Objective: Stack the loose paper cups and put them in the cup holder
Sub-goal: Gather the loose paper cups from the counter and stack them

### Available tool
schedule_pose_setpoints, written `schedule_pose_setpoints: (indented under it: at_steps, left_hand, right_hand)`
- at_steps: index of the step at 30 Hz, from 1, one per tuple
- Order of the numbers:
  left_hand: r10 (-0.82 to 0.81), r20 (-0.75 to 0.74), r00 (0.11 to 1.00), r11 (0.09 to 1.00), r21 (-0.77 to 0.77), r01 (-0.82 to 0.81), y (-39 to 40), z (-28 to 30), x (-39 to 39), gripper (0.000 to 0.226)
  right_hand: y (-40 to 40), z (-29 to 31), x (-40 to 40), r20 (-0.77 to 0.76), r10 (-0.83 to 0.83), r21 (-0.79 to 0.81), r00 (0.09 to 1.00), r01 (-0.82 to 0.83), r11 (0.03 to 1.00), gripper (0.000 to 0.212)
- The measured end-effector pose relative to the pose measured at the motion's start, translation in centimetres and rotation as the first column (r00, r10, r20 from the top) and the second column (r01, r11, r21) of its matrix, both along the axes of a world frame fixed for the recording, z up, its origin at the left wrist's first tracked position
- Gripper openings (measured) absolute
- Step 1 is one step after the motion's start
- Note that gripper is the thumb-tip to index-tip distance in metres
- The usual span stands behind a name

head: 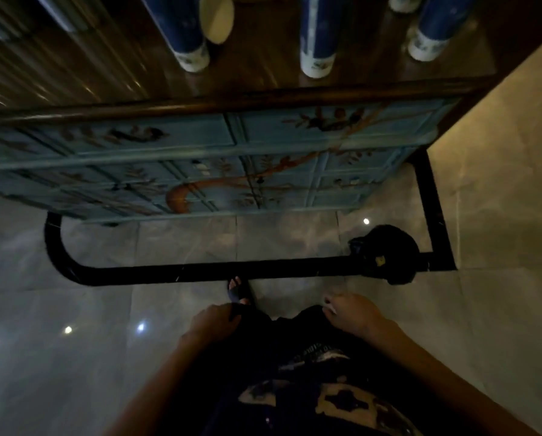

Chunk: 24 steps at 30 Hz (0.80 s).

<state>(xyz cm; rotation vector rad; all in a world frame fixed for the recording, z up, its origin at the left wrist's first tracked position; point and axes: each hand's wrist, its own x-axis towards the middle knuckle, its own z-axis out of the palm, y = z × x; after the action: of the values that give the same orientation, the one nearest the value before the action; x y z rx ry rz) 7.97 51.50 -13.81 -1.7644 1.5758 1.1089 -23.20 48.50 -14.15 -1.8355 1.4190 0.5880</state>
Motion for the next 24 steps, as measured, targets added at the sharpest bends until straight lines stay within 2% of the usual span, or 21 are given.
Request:
schedule_pose_setpoints:
  at_steps: [4,9,13,15,21,24]
  left_hand:
    - [0.204,-0.009,0.979,0.977,-0.058,-0.204,-3.2,1.2,3.6,0.042]
    - [0.079,0.043,0.996,0.973,-0.223,-0.068,-10.2,4.2,10.0,0.044]
    - [0.039,0.082,0.996,0.949,-0.314,-0.011,-15.6,8.0,14.3,0.048]
    - [0.011,0.104,0.995,0.919,-0.392,0.031,-17.9,9.8,16.1,0.049]
    - [-0.091,0.1,0.991,0.816,-0.563,0.132,-24.6,15.2,18.2,0.044]
    - [-0.129,0.084,0.988,0.733,-0.663,0.152,-28.0,17.4,18.1,0.04]
  right_hand:
    - [-3.2,0.8,3.1,0.042,-0.089,0.003,0.995,0.089,0.996,0.028]
    - [-9.8,3.3,9.8,0.076,-0.156,-0.074,0.985,0.161,0.984,0.032]
    - [-14.8,6.5,15.0,0.124,-0.169,-0.177,0.978,0.189,0.966,0.036]
    - [-17.1,8.6,17.2,0.142,-0.18,-0.252,0.973,0.211,0.944,0.038]
    - [-23.1,15.7,20.4,0.224,-0.217,-0.34,0.95,0.285,0.896,0.042]
    - [-25.0,18.5,20.6,0.258,-0.241,-0.463,0.936,0.338,0.819,0.042]
